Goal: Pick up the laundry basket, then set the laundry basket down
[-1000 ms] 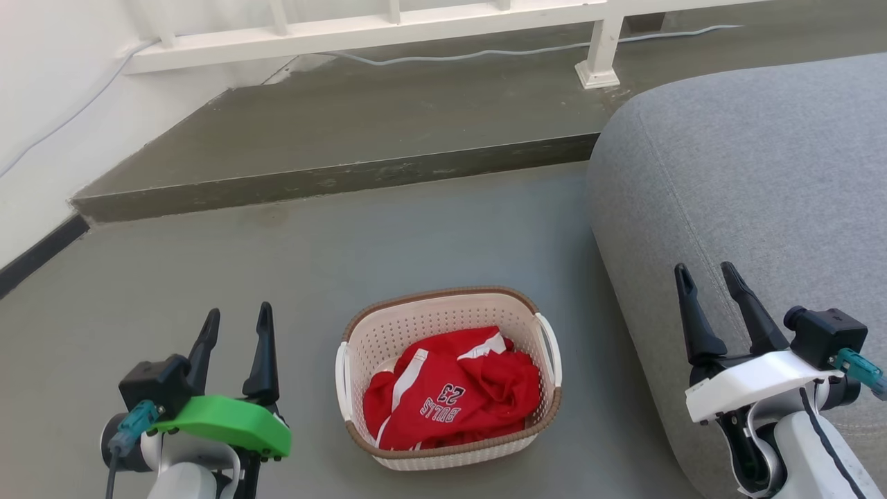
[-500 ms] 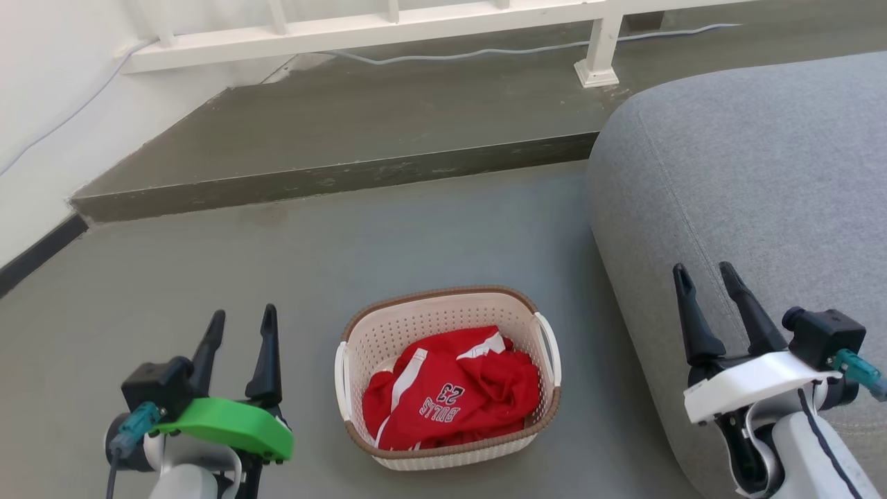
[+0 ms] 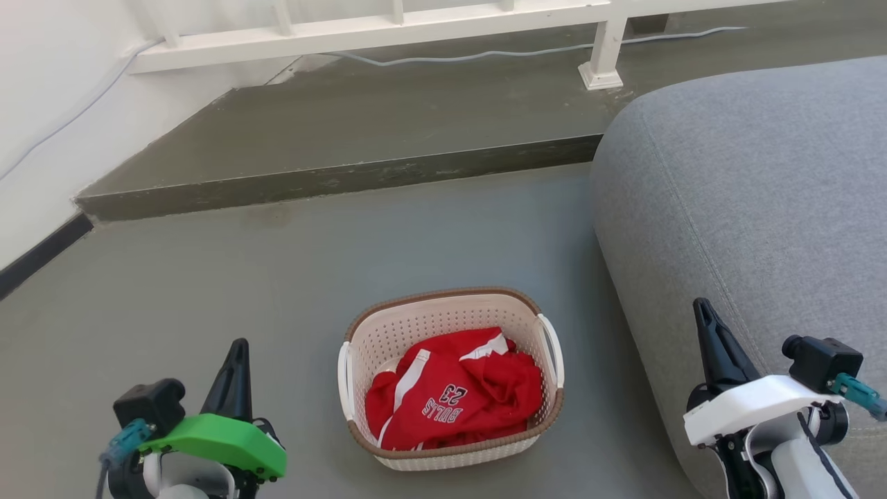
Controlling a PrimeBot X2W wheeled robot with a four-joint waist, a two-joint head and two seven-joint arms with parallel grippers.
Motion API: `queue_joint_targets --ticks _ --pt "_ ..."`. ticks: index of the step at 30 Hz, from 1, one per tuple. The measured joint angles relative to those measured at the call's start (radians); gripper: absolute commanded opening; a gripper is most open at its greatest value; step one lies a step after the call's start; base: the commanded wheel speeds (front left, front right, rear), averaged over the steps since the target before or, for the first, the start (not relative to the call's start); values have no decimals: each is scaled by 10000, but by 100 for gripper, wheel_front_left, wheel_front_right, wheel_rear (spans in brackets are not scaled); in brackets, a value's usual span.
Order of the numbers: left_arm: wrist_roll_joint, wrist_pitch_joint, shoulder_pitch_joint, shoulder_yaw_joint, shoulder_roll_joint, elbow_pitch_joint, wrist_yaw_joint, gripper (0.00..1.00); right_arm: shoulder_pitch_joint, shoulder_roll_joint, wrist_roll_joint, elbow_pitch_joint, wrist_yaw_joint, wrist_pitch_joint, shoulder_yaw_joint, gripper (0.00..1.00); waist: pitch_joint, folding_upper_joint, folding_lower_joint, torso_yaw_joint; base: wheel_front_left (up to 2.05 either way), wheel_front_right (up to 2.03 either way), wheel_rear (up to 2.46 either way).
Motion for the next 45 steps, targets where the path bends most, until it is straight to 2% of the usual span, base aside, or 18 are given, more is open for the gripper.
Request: queue_joint_targets --ticks 17,45 --pt "-2234 673 -1 502 -12 -21 -75 0 -35 113 2435 -2 0 648 -439 0 -59 0 0 164 0 0 0" --pt "-5306 1634 -3 1174 -21 -245 -184 0 -125 245 5741 -2 4 1639 -1133 0 -141 0 0 393 0 0 0"
